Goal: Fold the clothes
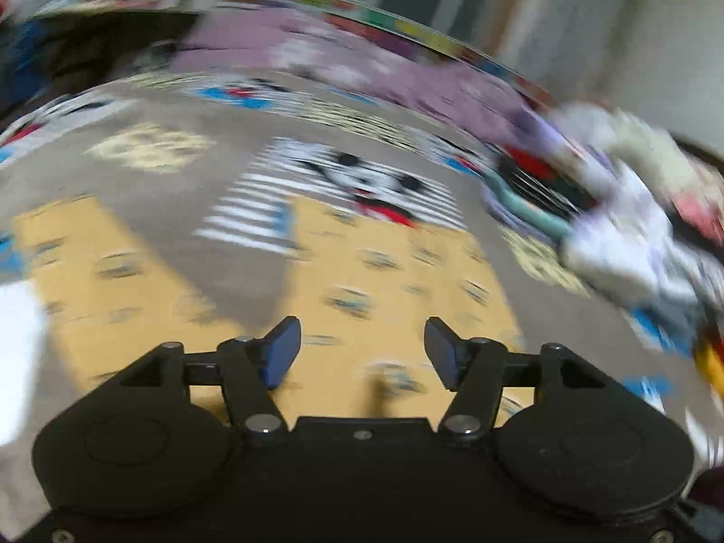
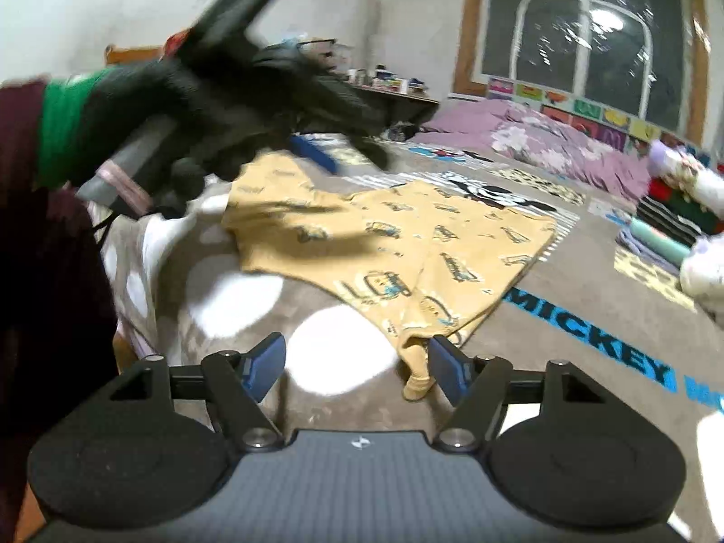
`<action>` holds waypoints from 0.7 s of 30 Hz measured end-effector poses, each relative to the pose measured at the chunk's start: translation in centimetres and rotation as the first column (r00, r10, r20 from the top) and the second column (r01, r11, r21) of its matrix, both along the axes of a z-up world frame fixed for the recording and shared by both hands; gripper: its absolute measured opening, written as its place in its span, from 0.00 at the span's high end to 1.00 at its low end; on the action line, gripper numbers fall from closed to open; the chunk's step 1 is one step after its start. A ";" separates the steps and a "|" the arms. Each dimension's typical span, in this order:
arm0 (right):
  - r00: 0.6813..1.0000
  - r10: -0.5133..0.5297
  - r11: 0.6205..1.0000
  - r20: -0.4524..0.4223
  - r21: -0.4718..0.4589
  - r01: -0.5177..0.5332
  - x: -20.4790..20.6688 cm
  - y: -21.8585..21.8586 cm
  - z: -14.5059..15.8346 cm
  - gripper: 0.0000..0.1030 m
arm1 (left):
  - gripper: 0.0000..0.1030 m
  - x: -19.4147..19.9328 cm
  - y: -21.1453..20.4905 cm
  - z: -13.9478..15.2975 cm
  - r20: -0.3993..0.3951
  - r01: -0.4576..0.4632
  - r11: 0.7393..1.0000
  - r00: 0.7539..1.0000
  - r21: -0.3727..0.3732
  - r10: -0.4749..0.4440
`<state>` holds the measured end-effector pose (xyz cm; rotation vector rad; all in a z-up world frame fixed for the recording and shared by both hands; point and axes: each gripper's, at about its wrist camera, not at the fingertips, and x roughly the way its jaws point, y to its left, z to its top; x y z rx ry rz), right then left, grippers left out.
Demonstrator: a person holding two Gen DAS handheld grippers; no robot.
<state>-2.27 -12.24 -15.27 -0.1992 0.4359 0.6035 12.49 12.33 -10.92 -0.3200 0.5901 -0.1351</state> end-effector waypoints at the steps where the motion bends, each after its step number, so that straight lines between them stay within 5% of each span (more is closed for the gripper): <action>1: 1.000 -0.012 1.000 -0.012 0.026 0.012 0.2 -0.3 0.2 0.35 | 0.40 -0.3 1.3 0.0 -0.002 -0.043 0.999 0.999 -0.013 0.043; 5: 0.990 -0.083 0.981 -0.113 0.167 0.102 1.5 -2.1 0.6 0.36 | 0.40 -1.0 6.2 -0.4 -0.045 -0.210 0.976 0.977 -0.062 0.208; 11: 0.955 -0.174 0.928 -0.240 0.284 0.240 3.2 -4.9 -0.5 0.38 | 0.40 -1.9 12.2 -2.3 -0.147 -0.398 0.893 0.916 -0.210 0.374; 18: 0.937 -0.216 0.895 -0.273 0.328 0.302 4.1 -6.4 -0.8 0.38 | 0.50 -1.2 14.5 -4.0 -0.182 -0.417 0.828 0.909 -0.374 0.375; 21: 0.932 -0.224 0.892 -0.284 0.326 0.314 4.3 -6.6 -1.1 0.38 | 0.65 -0.5 15.1 -4.7 -0.182 -0.419 0.806 0.908 -0.418 0.377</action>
